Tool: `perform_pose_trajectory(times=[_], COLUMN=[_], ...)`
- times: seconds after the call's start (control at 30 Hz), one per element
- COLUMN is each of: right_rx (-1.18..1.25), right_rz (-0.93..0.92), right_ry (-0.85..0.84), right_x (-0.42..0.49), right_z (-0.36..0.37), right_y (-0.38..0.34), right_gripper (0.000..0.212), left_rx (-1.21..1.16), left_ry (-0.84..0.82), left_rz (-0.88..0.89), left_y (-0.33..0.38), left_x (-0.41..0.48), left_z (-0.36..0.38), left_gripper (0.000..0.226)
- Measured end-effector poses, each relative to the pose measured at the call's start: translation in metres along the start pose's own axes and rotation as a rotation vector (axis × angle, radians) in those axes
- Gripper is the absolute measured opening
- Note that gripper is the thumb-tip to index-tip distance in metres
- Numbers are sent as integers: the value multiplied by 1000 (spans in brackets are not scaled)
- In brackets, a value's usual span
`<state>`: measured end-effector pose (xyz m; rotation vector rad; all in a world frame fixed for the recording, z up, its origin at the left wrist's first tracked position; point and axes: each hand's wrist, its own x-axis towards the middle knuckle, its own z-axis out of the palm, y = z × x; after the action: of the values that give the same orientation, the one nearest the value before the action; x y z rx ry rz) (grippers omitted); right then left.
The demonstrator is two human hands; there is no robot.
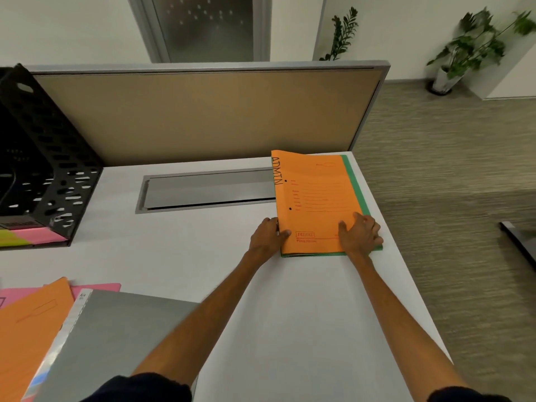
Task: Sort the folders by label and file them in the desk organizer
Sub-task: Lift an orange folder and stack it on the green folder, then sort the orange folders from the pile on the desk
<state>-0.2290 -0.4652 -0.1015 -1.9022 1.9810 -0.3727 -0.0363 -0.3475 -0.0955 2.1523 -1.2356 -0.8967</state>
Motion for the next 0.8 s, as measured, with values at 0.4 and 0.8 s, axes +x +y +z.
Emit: perform_pose_trajectory(times=[0.4, 0.8], right_rx=[158, 282], right_rz=[-189, -417], right_ry=[-96, -282], right_x=[-56, -183], right_z=[-33, -6], right_y=[-52, -105], right_gripper=[40, 39], left_rx=[61, -13], left_ry=[-61, 148], left_rz=[6, -95], left_y=[3, -78], left_x=[-61, -180], left_z=[-46, -102], left_gripper=[55, 40])
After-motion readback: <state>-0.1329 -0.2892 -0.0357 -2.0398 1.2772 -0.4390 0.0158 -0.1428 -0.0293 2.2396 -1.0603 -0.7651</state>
